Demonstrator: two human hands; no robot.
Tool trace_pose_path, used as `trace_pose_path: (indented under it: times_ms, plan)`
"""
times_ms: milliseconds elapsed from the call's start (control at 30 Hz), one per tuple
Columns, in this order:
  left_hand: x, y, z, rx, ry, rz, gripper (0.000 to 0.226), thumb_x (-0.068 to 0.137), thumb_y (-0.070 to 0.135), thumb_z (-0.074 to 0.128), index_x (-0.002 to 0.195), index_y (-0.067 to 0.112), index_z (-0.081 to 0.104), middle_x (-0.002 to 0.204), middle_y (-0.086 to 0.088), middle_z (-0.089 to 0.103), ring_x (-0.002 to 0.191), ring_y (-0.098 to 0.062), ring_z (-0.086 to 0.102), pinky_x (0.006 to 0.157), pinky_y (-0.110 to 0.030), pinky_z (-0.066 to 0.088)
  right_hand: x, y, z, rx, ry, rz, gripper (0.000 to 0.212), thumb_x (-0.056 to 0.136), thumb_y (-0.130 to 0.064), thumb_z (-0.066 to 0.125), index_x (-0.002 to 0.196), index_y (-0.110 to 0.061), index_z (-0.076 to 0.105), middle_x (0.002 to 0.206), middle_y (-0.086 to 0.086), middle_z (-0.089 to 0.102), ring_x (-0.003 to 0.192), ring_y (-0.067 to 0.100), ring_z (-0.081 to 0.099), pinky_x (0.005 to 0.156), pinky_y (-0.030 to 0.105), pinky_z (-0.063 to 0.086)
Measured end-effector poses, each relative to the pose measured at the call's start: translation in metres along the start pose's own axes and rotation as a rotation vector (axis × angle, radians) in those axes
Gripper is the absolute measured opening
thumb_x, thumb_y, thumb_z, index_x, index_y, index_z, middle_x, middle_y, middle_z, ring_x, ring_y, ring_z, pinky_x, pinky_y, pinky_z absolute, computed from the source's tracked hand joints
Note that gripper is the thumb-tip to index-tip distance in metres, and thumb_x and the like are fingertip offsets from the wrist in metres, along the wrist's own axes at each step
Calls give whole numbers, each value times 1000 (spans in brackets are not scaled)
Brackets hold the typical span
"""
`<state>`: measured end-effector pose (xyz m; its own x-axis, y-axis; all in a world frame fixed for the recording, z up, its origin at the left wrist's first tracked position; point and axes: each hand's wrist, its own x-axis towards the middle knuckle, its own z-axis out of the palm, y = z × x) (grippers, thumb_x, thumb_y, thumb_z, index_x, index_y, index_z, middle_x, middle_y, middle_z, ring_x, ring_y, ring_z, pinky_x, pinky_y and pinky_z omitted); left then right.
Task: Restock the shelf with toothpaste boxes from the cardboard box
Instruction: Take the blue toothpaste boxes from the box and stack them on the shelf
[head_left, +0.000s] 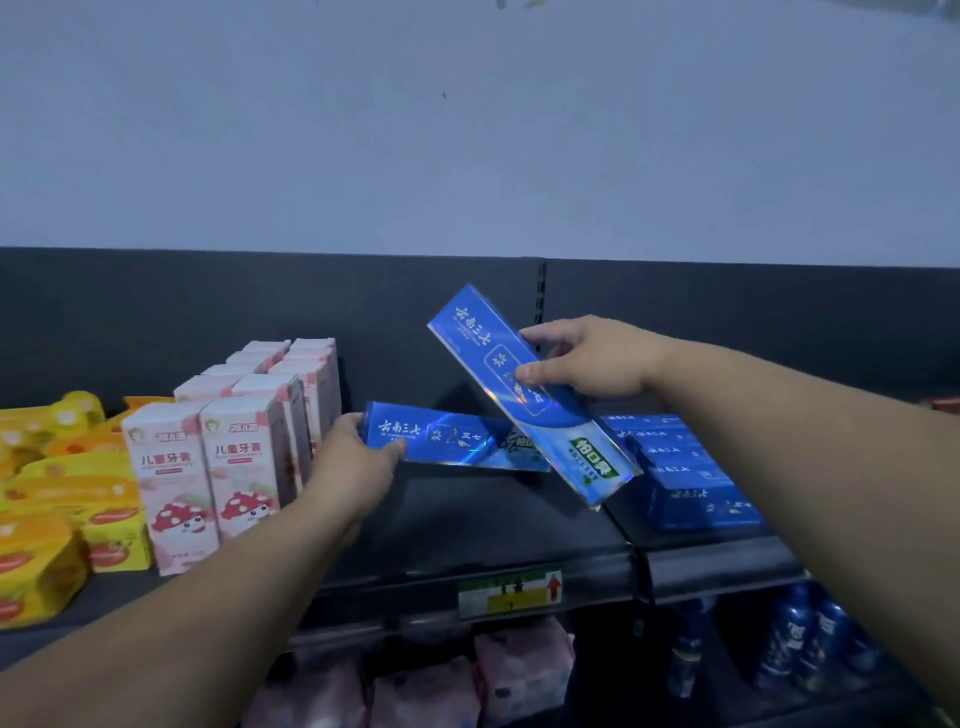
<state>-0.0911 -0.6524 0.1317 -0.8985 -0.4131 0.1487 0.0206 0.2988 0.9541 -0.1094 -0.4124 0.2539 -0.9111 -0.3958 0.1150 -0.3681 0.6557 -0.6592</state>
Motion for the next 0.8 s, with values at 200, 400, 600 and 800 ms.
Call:
trace_pose_path:
  times_ms: [200, 400, 600, 800]
  plan:
    - [28, -6, 19, 131, -23, -10, 37, 88, 18, 66, 124, 12, 59, 116, -2, 67, 104, -22, 63, 99, -40, 48, 20, 27, 4, 115, -129, 64, 45, 86, -29, 73, 129, -37, 59, 77, -14, 68, 63, 5, 61, 63, 23, 46]
    - [34, -9, 32, -93, 16, -61, 18, 92, 16, 55, 101, 26, 66, 111, -2, 67, 102, -24, 63, 98, -38, 48, 25, 43, 11, 79, -159, 61, 52, 85, -29, 74, 134, -36, 56, 70, -17, 60, 59, 2, 55, 54, 16, 43]
    - [8, 36, 9, 22, 56, 348, 41, 98, 43, 41, 130, 22, 58, 125, 17, 55, 118, 2, 46, 96, -14, 28, 31, 39, 22, -70, -189, 1, 55, 84, -30, 76, 134, -40, 55, 79, -17, 56, 59, -5, 50, 58, 7, 38]
    - [4, 38, 0, -48, -260, 330, 31, 92, 21, 62, 122, 17, 59, 108, 3, 72, 97, -11, 68, 92, -32, 52, 37, 34, 30, -39, -244, -19, 55, 80, -28, 80, 130, -38, 60, 113, -7, 68, 96, -2, 61, 99, 22, 43]
